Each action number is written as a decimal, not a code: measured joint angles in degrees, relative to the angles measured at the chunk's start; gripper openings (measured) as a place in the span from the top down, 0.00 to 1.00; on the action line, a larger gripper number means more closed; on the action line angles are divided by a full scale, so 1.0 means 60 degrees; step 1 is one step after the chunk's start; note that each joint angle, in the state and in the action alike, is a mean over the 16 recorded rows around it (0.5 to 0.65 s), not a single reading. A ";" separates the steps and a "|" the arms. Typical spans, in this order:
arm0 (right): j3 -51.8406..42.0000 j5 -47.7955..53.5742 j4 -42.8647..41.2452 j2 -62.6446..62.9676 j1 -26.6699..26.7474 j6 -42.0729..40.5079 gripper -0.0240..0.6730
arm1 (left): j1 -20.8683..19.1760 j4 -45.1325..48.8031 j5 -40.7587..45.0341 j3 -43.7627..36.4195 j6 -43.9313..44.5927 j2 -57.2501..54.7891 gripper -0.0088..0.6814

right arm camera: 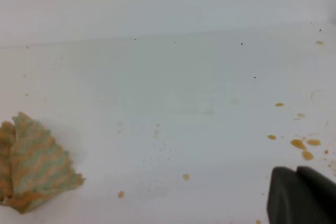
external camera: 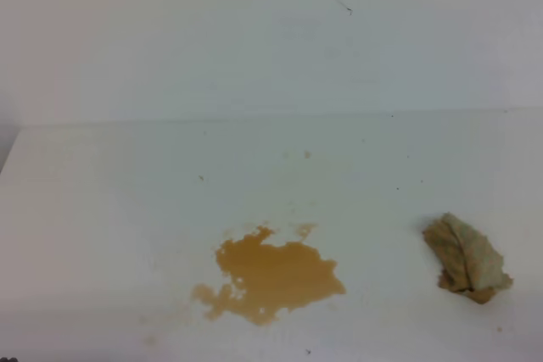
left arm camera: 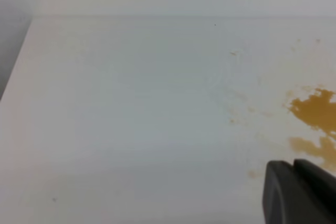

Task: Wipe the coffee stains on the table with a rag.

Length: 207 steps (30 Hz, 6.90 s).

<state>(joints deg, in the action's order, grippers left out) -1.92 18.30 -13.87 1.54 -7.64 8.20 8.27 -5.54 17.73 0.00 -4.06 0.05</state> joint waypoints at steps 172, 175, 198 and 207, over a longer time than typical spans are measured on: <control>1.1810 0.1967 0.9833 -1.9813 0.5642 -0.7988 0.97 | 0.0000 0.0000 -0.0038 0.0000 0.0000 0.0000 0.99; 1.1931 0.1922 1.0040 -1.9853 0.5832 -0.8096 0.97 | 0.0000 0.0000 -0.0038 0.0000 0.0000 0.0000 0.99; 1.3468 0.2912 1.0435 -1.9976 0.7125 -0.8184 0.97 | 0.0000 0.0000 -0.0038 0.0000 0.0000 0.0000 0.99; 1.3544 0.2910 0.9653 -2.0417 0.7873 -0.7878 0.97 | 0.0000 0.0000 -0.0038 0.0000 0.0000 0.0000 0.99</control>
<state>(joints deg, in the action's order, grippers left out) 79.34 35.77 44.05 -120.96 39.60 -39.07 8.27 -5.54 17.50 0.00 -4.06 0.05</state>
